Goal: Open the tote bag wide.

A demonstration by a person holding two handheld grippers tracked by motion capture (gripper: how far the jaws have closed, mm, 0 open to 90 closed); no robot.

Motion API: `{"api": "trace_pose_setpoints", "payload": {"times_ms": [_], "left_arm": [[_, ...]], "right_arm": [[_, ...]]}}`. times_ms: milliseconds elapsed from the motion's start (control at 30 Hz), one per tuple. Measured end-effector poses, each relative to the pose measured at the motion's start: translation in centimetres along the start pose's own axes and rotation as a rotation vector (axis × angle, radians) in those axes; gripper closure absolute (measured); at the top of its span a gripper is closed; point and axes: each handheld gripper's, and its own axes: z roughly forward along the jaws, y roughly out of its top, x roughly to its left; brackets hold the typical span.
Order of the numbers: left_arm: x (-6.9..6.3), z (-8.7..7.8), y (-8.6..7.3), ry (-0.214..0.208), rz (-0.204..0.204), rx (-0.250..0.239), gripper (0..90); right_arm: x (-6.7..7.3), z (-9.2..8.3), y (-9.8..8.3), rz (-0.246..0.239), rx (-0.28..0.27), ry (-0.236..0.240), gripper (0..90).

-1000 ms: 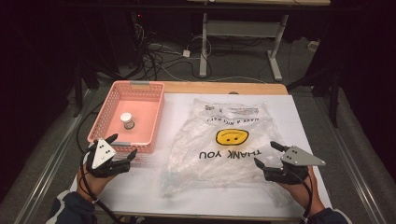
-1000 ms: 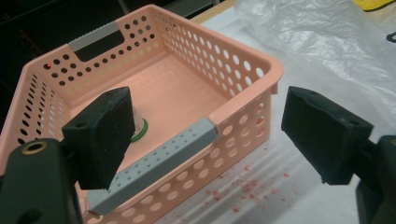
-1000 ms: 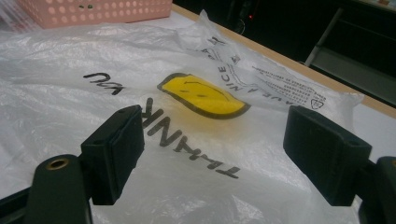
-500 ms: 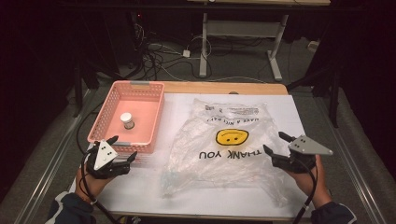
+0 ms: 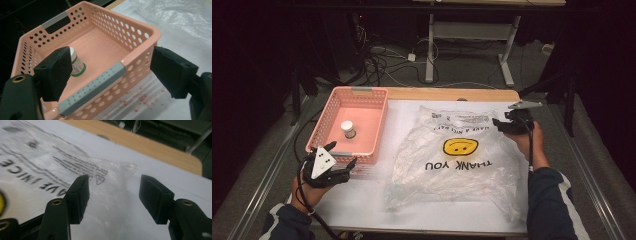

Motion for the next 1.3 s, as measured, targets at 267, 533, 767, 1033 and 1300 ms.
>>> {"api": "trace_pose_setpoints", "payload": {"times_ms": [267,533,767,1033,1300], "left_arm": [[0.6,0.8,0.1,-0.016,0.005,0.0,17.6],[0.8,1.2,0.4,-0.025,0.016,-0.014,18.5],[0.9,1.0,0.5,-0.021,0.012,-0.024,19.1],[1.0,0.6,0.4,-0.018,-0.003,-0.034,19.1],[0.5,0.2,0.1,-0.017,-0.003,-0.021,19.1]], "right_arm": [[-0.7,4.3,0.3,0.026,0.139,-0.023,63.4],[-1.0,5.4,0.6,0.046,0.186,-0.085,90.0],[-4.7,2.7,-0.9,0.271,0.107,-0.268,90.0],[-7.7,-1.1,-4.3,0.402,0.143,-0.233,90.0],[-6.5,-3.4,-6.3,0.34,0.135,-0.188,87.8]]}}
